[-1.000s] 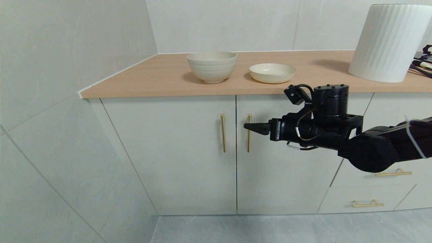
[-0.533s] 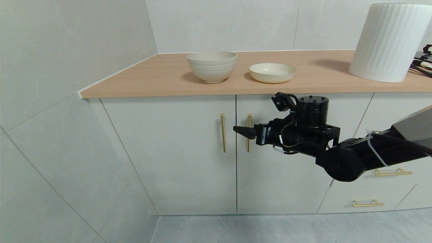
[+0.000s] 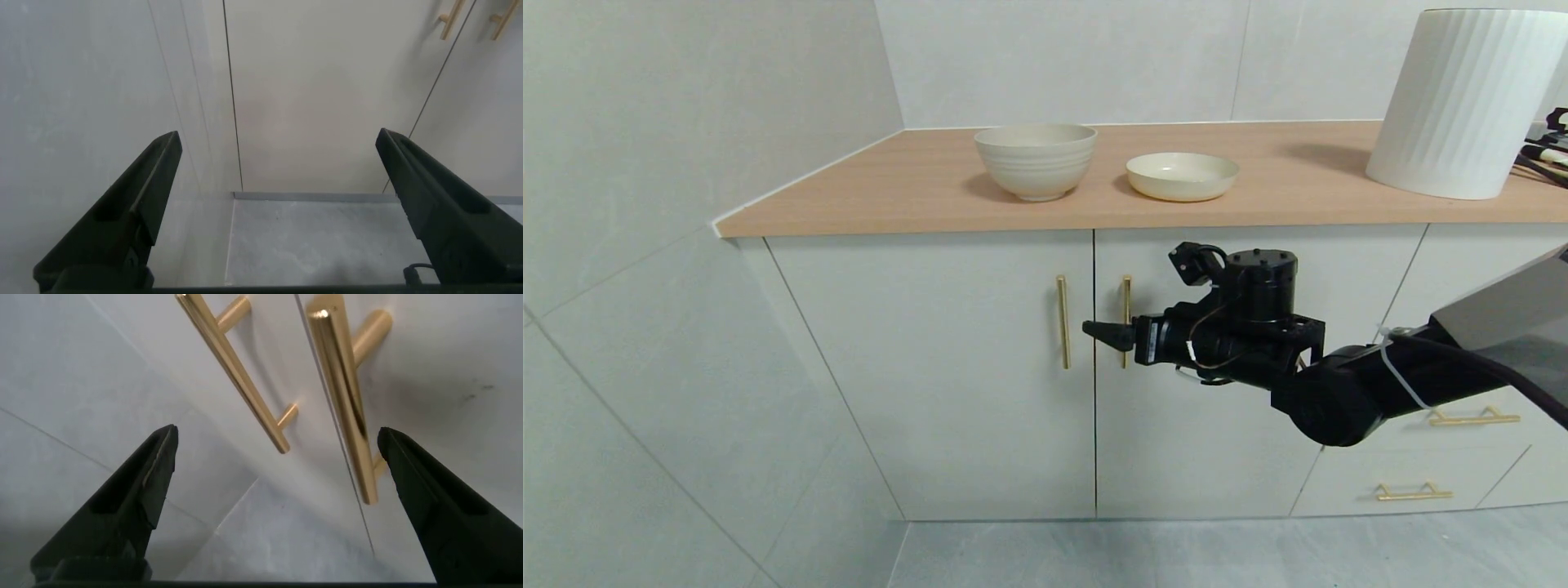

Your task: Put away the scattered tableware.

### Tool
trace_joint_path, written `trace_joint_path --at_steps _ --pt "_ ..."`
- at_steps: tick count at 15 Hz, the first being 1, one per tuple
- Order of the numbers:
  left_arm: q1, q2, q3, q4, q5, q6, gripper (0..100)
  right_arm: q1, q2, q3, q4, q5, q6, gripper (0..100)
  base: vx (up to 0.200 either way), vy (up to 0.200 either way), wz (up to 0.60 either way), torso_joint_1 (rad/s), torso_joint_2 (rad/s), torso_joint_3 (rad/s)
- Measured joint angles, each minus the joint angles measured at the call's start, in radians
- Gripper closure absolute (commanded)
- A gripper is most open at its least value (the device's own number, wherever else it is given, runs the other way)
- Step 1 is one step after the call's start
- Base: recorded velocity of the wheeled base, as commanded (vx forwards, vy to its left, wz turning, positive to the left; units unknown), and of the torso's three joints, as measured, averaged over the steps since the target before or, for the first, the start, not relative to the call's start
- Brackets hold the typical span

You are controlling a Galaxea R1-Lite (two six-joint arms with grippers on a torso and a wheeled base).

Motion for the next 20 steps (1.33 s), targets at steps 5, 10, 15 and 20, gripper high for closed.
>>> trace_joint_path --at_steps 5,10,15,20 --pt "0.0 0.0 0.0 0.0 0.0 0.0 0 0.008 0.005 -0.004 -0.001 0.007 0.054 0 0.0 0.0 0.0 0.0 0.0 0.0" --pt "0.0 0.0 0.0 0.0 0.0 0.0 0 0.024 0.043 -0.016 -0.086 0.004 0.09 0 0.0 0.0 0.0 0.0 0.0 0.0" --pt "0.0 0.0 0.0 0.0 0.0 0.0 0 0.039 0.044 -0.004 -0.083 0.013 0.107 0 0.0 0.0 0.0 0.0 0.0 0.0" --pt "0.0 0.0 0.0 0.0 0.0 0.0 0 0.038 -0.003 0.07 -0.078 0.119 0.108 0 0.0 0.0 0.0 0.0 0.0 0.0"
